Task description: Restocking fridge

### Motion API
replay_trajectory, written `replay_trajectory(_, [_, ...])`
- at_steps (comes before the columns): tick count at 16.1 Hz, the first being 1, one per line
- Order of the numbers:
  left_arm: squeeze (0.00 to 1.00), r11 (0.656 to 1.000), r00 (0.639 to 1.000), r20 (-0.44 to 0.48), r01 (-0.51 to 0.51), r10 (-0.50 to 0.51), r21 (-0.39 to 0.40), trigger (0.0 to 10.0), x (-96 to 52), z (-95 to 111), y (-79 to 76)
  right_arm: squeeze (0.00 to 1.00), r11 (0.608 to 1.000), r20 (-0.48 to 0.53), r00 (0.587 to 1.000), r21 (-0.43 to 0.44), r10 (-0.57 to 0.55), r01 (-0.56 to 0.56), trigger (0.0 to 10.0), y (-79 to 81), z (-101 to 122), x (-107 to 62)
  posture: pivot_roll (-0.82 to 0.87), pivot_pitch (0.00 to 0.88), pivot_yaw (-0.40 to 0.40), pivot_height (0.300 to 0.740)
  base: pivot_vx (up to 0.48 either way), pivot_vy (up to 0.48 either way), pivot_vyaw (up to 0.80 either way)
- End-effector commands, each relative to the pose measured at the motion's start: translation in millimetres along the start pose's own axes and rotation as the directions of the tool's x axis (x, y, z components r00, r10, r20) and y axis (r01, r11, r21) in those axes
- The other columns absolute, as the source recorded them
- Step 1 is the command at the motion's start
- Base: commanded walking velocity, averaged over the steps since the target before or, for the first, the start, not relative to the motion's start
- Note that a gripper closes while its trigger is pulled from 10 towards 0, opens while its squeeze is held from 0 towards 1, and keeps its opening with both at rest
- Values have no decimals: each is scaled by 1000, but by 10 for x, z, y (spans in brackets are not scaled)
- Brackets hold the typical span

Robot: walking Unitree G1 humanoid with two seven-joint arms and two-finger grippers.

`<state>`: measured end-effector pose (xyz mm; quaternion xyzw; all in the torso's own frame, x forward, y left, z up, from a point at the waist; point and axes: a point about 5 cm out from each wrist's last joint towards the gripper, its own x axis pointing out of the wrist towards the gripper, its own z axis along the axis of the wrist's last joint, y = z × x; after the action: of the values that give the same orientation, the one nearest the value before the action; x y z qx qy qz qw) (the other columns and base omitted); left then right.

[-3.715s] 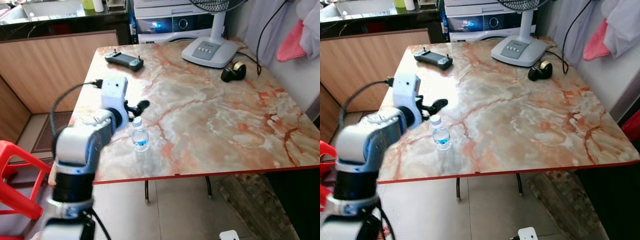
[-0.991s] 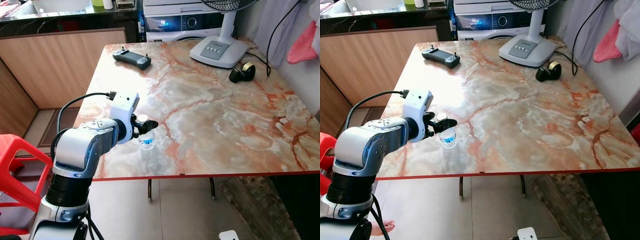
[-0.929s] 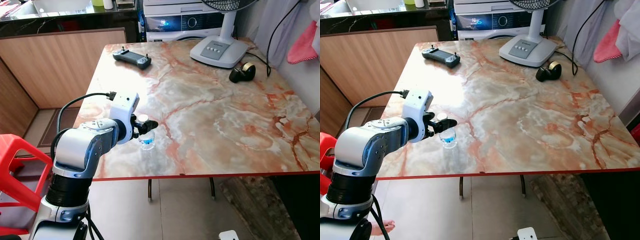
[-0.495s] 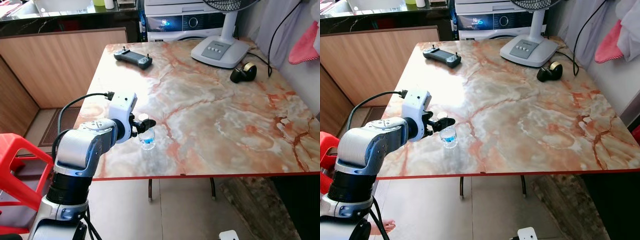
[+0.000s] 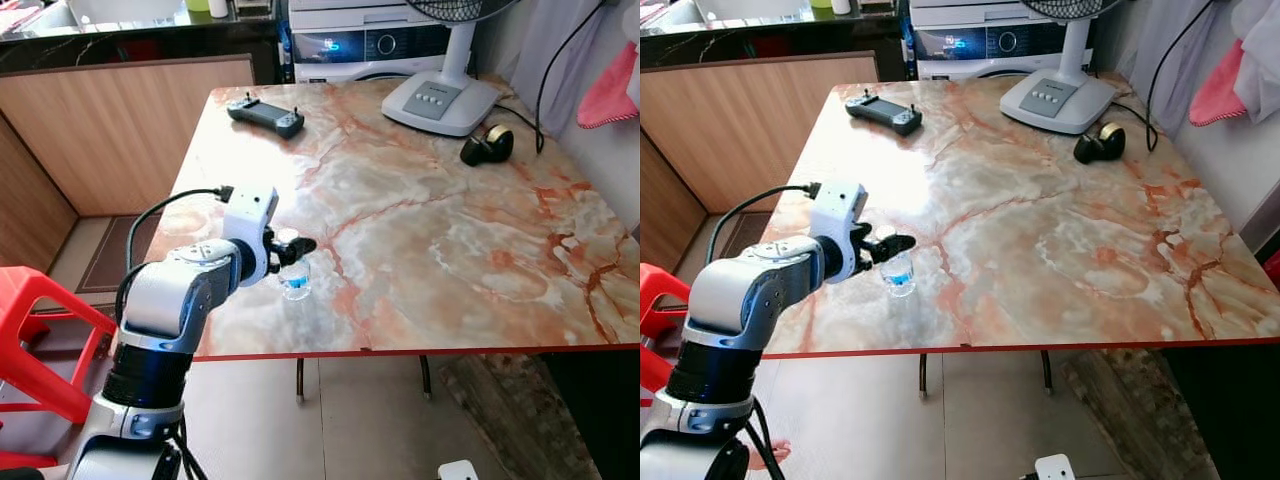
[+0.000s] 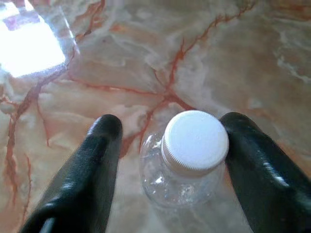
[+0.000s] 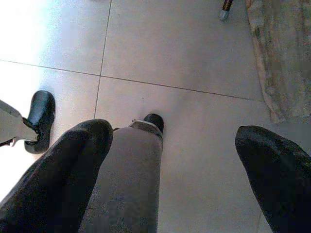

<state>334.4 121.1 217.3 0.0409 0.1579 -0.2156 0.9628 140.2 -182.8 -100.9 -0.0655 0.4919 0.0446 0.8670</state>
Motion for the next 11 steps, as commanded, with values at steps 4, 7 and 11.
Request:
replay_trajectory(4, [0,1000,1000,7,-12,12,6,0,-3,24,22,0,1000,-19,1000,-5,6,-6,10000,21,-51,-8,-4,64,54,740,0,0,0])
replay_trajectory(7, [0,1000,1000,-3,-7,7,7,0,-6,5,14,0,1000,-20,1000,-6,7,-7,10000,22,-51,-8,-4,65,54,740,0,0,0])
replay_trajectory(11, [0,1000,1000,-14,-6,6,4,0,-6,-20,13,0,1000,-20,1000,-7,7,-7,10000,23,-53,-8,-4,65,54,740,0,0,0])
